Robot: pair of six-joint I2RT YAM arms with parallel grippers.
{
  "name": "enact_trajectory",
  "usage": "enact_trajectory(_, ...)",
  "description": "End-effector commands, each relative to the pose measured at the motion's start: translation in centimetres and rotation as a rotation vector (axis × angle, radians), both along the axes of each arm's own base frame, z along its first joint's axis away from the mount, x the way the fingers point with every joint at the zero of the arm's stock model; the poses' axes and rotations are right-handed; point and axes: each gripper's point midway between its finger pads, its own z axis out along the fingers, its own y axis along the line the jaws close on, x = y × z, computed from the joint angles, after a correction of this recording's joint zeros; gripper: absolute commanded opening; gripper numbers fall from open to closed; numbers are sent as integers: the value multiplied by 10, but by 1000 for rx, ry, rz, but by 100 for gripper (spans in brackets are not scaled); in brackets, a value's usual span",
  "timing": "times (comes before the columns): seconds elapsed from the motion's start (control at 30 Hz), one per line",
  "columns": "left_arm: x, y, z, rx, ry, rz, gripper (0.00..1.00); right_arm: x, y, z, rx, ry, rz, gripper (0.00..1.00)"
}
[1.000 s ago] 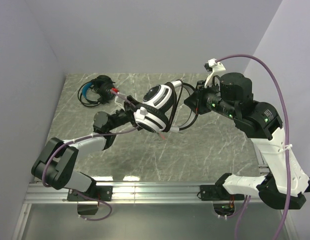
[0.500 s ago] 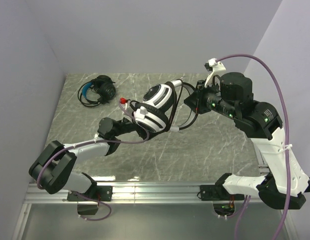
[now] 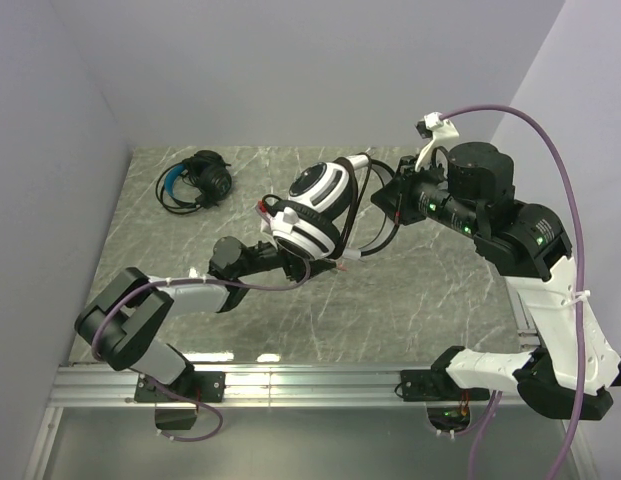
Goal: Wrap the headphones
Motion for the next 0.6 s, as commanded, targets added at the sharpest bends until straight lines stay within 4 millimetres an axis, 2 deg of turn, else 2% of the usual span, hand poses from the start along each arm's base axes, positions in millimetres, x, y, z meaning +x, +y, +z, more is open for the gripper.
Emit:
enact_trajectory(0.0, -7, 3, 35, -118, -147, 1, 48, -2, 2, 49, 140, -105, -1, 0)
enact_trajectory(0.23, -9, 1, 24, -131, -121, -13, 49, 1, 0, 49, 141, -104, -20, 0)
enact_trajectory(0.37, -13, 0, 21, -148, -102, -32, 45, 5, -3, 49, 142, -104, -43, 0)
enact_trajectory(0.47, -18, 1, 21, -172, -96, -42, 32, 15, -10, 45, 129, -104, -110, 0)
enact_trajectory(0.5, -19, 1, 20, -177, -91, -45, 21, 17, -11, 45, 132, -108, -120, 0)
enact_trajectory(0.57, -22, 0, 19, -185, -80, -52, 7, 22, -14, 43, 136, -106, -161, 0)
